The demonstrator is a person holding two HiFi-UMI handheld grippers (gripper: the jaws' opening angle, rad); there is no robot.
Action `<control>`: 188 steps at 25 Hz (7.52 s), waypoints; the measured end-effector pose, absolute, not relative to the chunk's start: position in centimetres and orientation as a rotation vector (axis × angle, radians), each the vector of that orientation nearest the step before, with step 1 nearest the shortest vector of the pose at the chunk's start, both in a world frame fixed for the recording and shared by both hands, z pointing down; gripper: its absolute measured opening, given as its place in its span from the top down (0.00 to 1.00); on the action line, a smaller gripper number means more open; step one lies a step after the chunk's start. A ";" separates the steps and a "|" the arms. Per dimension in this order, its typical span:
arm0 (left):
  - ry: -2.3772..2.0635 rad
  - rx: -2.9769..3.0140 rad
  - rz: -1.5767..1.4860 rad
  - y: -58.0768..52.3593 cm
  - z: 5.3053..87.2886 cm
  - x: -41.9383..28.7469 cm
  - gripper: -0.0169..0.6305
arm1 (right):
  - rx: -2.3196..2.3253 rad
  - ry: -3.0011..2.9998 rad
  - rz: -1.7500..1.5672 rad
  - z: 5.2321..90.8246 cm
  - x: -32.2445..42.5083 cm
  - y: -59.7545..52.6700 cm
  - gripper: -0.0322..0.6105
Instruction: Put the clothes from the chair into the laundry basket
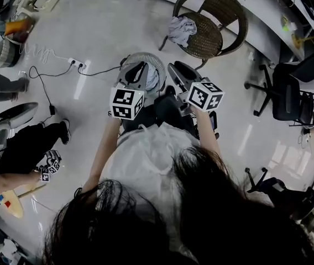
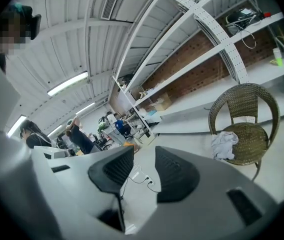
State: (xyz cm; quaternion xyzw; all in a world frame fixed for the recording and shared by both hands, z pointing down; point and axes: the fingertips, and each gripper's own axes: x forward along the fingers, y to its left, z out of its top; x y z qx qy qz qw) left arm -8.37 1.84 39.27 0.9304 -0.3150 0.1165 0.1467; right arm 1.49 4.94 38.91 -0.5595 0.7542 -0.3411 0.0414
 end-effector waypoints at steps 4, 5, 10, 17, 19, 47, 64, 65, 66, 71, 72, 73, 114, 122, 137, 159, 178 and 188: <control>-0.852 2.699 0.341 2.2 39.3 -6.4 0.91 | -1.747 2.272 -1.052 39.2 3.1 5.6 0.73; -0.839 2.703 0.345 2.2 39.4 -6.0 0.91 | -1.754 2.263 -1.055 39.2 3.5 5.6 0.73; -0.793 2.712 0.366 1.5 39.8 -3.5 0.91 | -1.776 2.221 -1.075 39.8 5.8 4.8 0.73; -0.807 2.693 0.396 -2.2 40.8 0.3 0.91 | -1.792 2.224 -1.121 41.5 10.5 1.1 0.73; -0.827 2.672 0.408 -3.7 41.2 1.7 0.91 | -1.794 2.233 -1.140 42.1 12.2 -0.6 0.73; -1.065 2.338 0.626 -16.0 54.0 12.6 0.91 | -1.745 2.555 -1.508 63.2 28.0 -20.6 0.58; -0.977 2.239 0.771 -19.4 65.0 11.9 0.91 | -2.009 2.242 -1.935 82.1 31.3 -26.2 0.52; -0.972 2.233 0.783 -19.3 65.4 11.7 0.91 | -2.025 2.249 -1.967 83.4 31.3 -26.3 0.52; -0.968 2.228 0.794 -19.2 65.9 11.5 0.91 | -2.042 2.259 -1.999 84.5 31.4 -26.2 0.52; -0.964 2.193 0.814 -19.0 67.2 10.6 0.91 | -2.173 2.198 -2.111 88.5 32.5 -25.2 0.52; -0.968 2.184 0.818 -18.9 67.4 10.4 0.91 | -2.201 2.150 -2.124 89.0 32.9 -25.0 0.52; -0.973 2.178 0.819 -18.8 67.5 10.2 0.91 | -2.223 2.098 -2.133 89.3 33.2 -24.8 0.52; -1.210 2.336 0.582 -6.9 51.3 -7.5 0.91 | -1.611 2.096 -1.836 58.6 17.5 -12.9 0.85; -1.298 2.319 0.513 -3.0 48.9 -12.5 0.91 | -1.480 2.272 -1.759 52.6 9.4 -11.3 0.85; -1.485 2.140 0.425 4.6 49.5 -21.7 0.91 | -1.271 2.540 -1.785 50.1 -2.5 -4.5 0.85; -1.647 1.855 0.376 8.9 53.4 -23.4 0.91 | -0.788 3.150 -2.080 60.5 -12.0 3.5 0.85; -1.662 1.678 0.390 7.3 61.0 -22.5 0.91 | -0.495 3.845 -1.868 76.0 -12.4 3.0 0.85; -1.648 1.638 0.432 7.1 64.0 -24.7 0.91 | -0.438 4.095 -1.566 81.6 -12.9 2.1 0.85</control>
